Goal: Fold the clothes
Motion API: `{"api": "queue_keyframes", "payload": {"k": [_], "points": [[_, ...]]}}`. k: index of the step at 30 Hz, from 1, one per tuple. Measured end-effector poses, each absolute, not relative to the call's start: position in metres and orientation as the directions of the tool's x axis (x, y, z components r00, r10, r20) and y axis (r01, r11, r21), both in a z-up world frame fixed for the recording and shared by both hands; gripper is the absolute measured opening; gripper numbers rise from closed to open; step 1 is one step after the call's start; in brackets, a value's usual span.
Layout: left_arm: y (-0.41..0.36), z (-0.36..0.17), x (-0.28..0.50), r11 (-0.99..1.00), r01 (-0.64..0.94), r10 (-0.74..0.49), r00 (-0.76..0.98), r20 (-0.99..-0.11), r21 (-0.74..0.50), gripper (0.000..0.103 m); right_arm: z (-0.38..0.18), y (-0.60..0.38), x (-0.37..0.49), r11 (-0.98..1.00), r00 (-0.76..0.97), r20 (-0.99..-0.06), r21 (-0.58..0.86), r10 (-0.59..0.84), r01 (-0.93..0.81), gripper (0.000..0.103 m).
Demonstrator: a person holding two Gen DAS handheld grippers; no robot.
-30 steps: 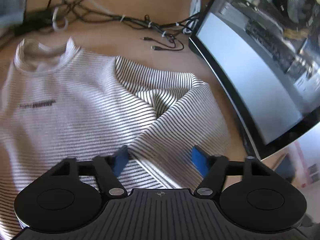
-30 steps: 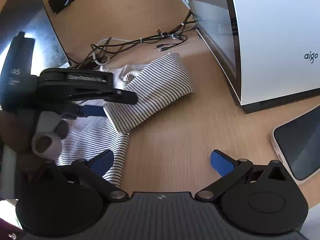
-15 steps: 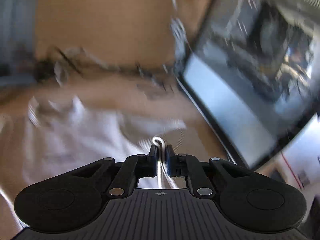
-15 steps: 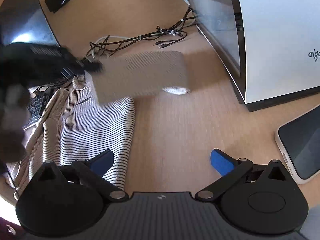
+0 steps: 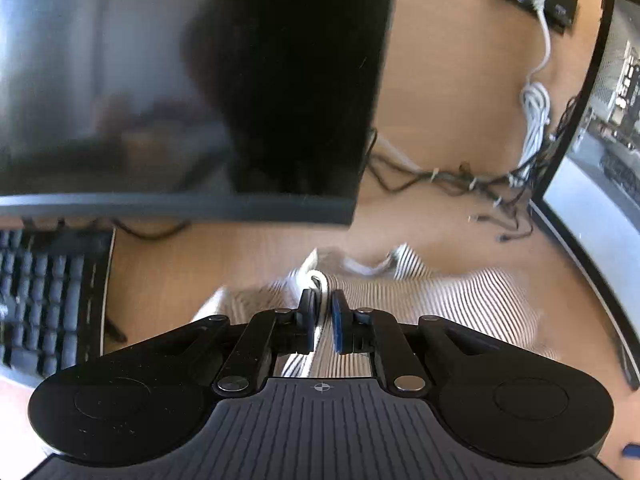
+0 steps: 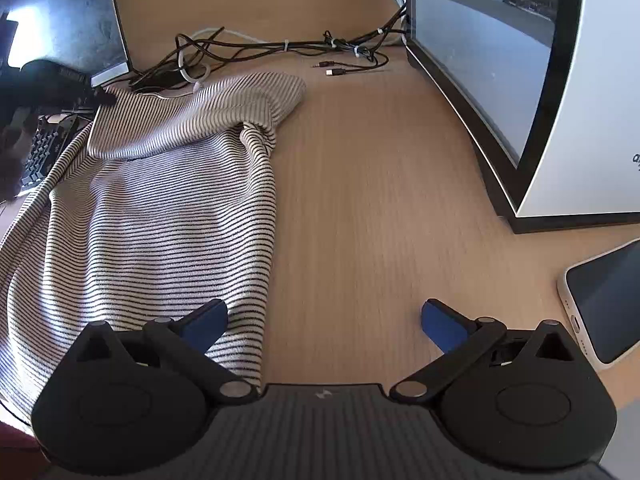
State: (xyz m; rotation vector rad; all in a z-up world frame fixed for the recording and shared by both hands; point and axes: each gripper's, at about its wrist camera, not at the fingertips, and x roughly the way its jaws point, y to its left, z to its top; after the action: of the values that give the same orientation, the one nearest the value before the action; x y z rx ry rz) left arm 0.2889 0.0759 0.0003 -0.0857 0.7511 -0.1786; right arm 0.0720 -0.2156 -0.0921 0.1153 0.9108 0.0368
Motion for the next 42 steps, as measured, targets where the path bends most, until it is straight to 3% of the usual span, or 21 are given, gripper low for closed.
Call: {"api": "queue_keyframes", "payload": {"k": [5, 7, 10, 16, 20, 24, 28, 32, 35, 38, 40, 42], "points": [[0.098, -0.010, 0.282, 0.977, 0.097, -0.203, 0.714, -0.670, -0.192, 0.019, -0.085, -0.212, 0.083, 0.995, 0.609, -0.790, 0.104, 0.078, 0.007, 0.103], [0.113, -0.004, 0.273, 0.968, 0.064, -0.212, 0.725, -0.655, -0.243, 0.038, -0.079, -0.208, 0.088, 0.995, 0.625, -0.776, 0.097, 0.083, -0.013, 0.103], [0.135, 0.010, 0.254, 0.964, 0.044, -0.204, 0.757, -0.621, -0.263, 0.052, -0.063, -0.196, 0.093, 0.995, 0.666, -0.739, 0.074, 0.102, -0.070, 0.103], [0.169, 0.022, 0.187, 0.985, 0.102, -0.169, 0.752, -0.637, -0.141, 0.080, -0.038, -0.156, 0.109, 0.963, 0.714, -0.661, 0.050, 0.231, -0.265, 0.103], [0.190, 0.026, 0.133, 0.993, 0.120, -0.081, 0.729, -0.680, 0.010, 0.081, -0.029, -0.128, 0.123, 0.924, 0.695, -0.641, 0.059, 0.325, -0.377, 0.103], [0.209, 0.024, 0.083, 0.989, 0.131, -0.037, 0.683, -0.729, 0.073, 0.088, -0.026, -0.104, 0.132, 0.872, 0.652, -0.631, 0.084, 0.421, -0.482, 0.103], [0.215, 0.021, 0.045, 0.979, 0.170, -0.023, 0.639, -0.769, 0.112, 0.089, -0.024, -0.083, 0.135, 0.801, 0.580, -0.624, 0.129, 0.523, -0.584, 0.102], [0.187, 0.008, 0.025, 0.936, 0.280, -0.001, 0.610, -0.792, 0.215, 0.089, -0.024, -0.058, 0.135, 0.710, 0.473, -0.630, 0.185, 0.616, -0.679, 0.085], [0.160, -0.013, 0.023, 0.857, 0.365, 0.061, 0.627, -0.777, 0.363, 0.088, -0.024, -0.044, 0.129, 0.683, 0.452, -0.632, 0.173, 0.629, -0.710, 0.085], [0.149, -0.025, 0.033, 0.831, 0.383, 0.082, 0.632, -0.770, 0.403, 0.070, -0.022, -0.044, 0.124, 0.680, 0.453, -0.631, 0.166, 0.630, -0.714, 0.085], [0.148, -0.025, 0.042, 0.847, 0.369, 0.074, 0.631, -0.772, 0.383, 0.034, -0.021, -0.050, 0.122, 0.699, 0.470, -0.633, 0.161, 0.615, -0.697, 0.085], [0.154, -0.014, 0.055, 0.896, 0.323, 0.039, 0.626, -0.779, 0.305, 0.010, -0.020, -0.057, 0.121, 0.718, 0.489, -0.633, 0.156, 0.600, -0.678, 0.085]]}}
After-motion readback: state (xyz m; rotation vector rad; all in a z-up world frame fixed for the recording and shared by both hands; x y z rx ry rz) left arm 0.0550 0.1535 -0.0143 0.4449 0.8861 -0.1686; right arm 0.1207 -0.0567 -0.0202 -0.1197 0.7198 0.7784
